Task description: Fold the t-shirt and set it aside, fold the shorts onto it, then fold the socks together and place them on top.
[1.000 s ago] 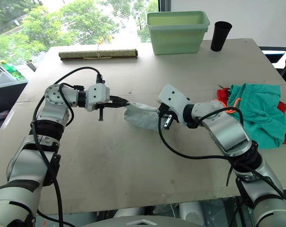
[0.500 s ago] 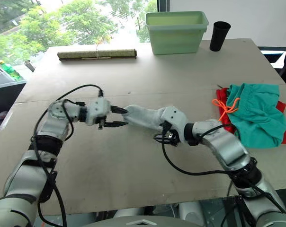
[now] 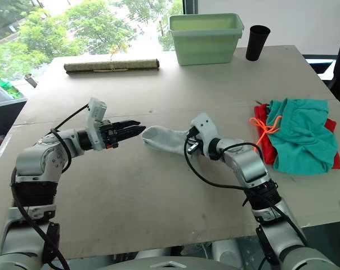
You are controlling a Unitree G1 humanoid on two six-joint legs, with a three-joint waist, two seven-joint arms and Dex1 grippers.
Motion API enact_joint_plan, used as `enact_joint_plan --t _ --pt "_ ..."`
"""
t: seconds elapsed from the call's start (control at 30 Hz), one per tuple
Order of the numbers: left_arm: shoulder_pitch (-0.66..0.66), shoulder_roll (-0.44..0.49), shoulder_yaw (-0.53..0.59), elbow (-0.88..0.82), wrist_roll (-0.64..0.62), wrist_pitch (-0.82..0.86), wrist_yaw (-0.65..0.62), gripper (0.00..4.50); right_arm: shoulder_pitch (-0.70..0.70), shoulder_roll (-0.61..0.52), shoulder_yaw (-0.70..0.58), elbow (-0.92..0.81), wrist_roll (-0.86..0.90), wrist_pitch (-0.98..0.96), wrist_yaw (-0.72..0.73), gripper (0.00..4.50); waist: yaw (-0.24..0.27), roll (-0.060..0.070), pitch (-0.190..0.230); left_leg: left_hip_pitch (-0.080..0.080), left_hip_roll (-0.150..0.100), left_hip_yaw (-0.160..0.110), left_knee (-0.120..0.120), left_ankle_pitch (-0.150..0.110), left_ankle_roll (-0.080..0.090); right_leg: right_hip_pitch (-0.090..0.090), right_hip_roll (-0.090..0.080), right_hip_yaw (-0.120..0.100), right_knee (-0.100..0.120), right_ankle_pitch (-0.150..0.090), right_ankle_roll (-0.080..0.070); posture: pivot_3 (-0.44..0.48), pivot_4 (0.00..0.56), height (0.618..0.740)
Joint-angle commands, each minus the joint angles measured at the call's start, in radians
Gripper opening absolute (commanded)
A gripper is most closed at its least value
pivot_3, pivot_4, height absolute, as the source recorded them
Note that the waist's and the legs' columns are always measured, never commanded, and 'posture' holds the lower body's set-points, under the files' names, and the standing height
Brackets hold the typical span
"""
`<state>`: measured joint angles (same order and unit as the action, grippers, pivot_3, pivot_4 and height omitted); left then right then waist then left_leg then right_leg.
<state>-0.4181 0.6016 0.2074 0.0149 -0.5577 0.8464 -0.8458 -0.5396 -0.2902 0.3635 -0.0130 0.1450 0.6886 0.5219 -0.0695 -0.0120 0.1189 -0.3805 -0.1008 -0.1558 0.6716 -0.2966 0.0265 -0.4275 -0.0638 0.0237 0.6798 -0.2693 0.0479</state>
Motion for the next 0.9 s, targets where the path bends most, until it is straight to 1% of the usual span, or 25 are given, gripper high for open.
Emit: enact_joint_plan --t 0.03,0.1,0.17,0.2,0.3,0.43,0.53,0.63,0.7,0.8,0.83,0.9 --pt "0.071 -0.03 0.062 -0.099 -0.079 0.174 0.121 2.65 0.01 -0.068 0.041 0.052 -0.095 -0.069 0.018 0.01 0.001 0.0 -0.001 0.0 0.0 0.0 0.0 0.0 0.0 0.0 0.0 0.0 0.0 0.0 0.0 0.0 0.15 0.74" --pt "0.095 -0.041 0.081 -0.12 -0.113 0.242 0.152 3.19 0.014 -0.082 0.052 0.052 -0.11 -0.093 0.03 0.0 0.007 -0.001 -0.002 0.0 0.0 0.0 0.0 0.0 0.0 0.001 0.0 0.0 0.0 0.0 0.0 0.0 0.15 0.74" --pt "0.102 -0.042 0.088 -0.1 -0.113 0.259 0.178 4.1 0.023 -0.084 0.054 0.045 -0.114 -0.103 0.039 0.0 0.017 -0.002 -0.002 0.0 0.0 -0.002 0.001 0.0 0.0 0.002 0.0 -0.001 -0.001 0.0 0.0 0.0 0.15 0.74" --pt "0.1 -0.042 0.084 -0.087 -0.112 0.259 0.181 4.4 0.027 -0.085 0.057 0.041 -0.117 -0.107 0.046 0.0 0.024 -0.002 -0.003 0.001 0.0 -0.002 0.001 0.0 0.0 0.003 0.0 -0.002 -0.001 0.0 0.0 0.0 0.15 0.74" --pt "0.063 -0.068 0.069 -0.046 -0.128 0.281 0.198 4.4 0.033 -0.077 0.051 0.034 -0.121 -0.111 0.058 0.0 0.034 -0.001 -0.003 0.004 0.0 -0.002 0.001 0.0 0.0 0.007 0.0 -0.001 -0.002 0.0 0.0 0.0 0.15 0.74" --pt "-0.031 -0.149 0.043 0.052 -0.142 0.303 0.218 4.4 0.031 -0.062 0.055 0.031 -0.131 -0.113 0.067 0.0 0.041 -0.001 -0.004 0.005 0.0 -0.002 0.001 0.0 0.0 0.009 0.0 -0.002 -0.002 0.0 0.0 0.0 0.15 0.74" --pt "-0.088 -0.191 0.014 0.116 -0.132 0.294 0.204 4.4 0.029 -0.052 0.054 0.026 -0.14 -0.106 0.071 0.0 0.038 -0.002 -0.004 0.005 0.0 -0.002 0.001 0.0 0.0 0.009 0.0 -0.002 -0.002 0.0 0.0 0.0 0.15 0.74" --pt "-0.128 -0.203 -0.035 0.17 -0.097 0.255 0.182 4.4 0.035 -0.052 0.054 0.013 -0.148 -0.101 0.084 0.0 0.032 -0.002 -0.004 0.005 0.0 -0.002 0.001 0.0 0.0 0.009 0.0 -0.002 -0.002 0.0 0.0 0.0 0.15 0.74" --pt "-0.146 -0.207 -0.046 0.189 -0.096 0.246 0.174 4.4 0.039 -0.053 0.05 0.008 -0.151 -0.098 0.085 0.0 0.031 -0.001 -0.005 0.006 0.0 -0.002 0.001 0.0 0.0 0.009 0.0 -0.002 -0.002 0.0 0.0 0.0 0.15 0.74" --pt "-0.155 -0.2 -0.07 0.176 -0.099 0.229 0.136 4.4 0.043 -0.056 0.048 0.002 -0.157 -0.094 0.086 0.0 0.031 -0.001 -0.005 0.006 0.0 -0.003 0.001 0.0 0.0 0.009 0.0 -0.002 -0.002 0.0 0.0 0.0 0.15 0.74" --pt "-0.156 -0.202 -0.058 0.151 -0.132 0.24 0.112 4.4 0.046 -0.057 0.046 -0.003 -0.159 -0.091 0.084 0.0 0.031 -0.001 -0.005 0.006 0.0 -0.003 0.001 0.0 0.0 0.009 0.0 -0.002 -0.002 0.0 0.0 0.0 0.15 0.74" --pt "-0.152 -0.19 -0.073 0.075 -0.174 0.255 0.056 4.4 0.05 -0.064 0.039 -0.007 -0.164 -0.089 0.083 0.0 0.032 -0.001 -0.004 0.005 0.0 -0.003 0.001 0.0 0.0 0.009 0.0 -0.002 -0.002 0.0 0.0 0.0 0.15 0.74"
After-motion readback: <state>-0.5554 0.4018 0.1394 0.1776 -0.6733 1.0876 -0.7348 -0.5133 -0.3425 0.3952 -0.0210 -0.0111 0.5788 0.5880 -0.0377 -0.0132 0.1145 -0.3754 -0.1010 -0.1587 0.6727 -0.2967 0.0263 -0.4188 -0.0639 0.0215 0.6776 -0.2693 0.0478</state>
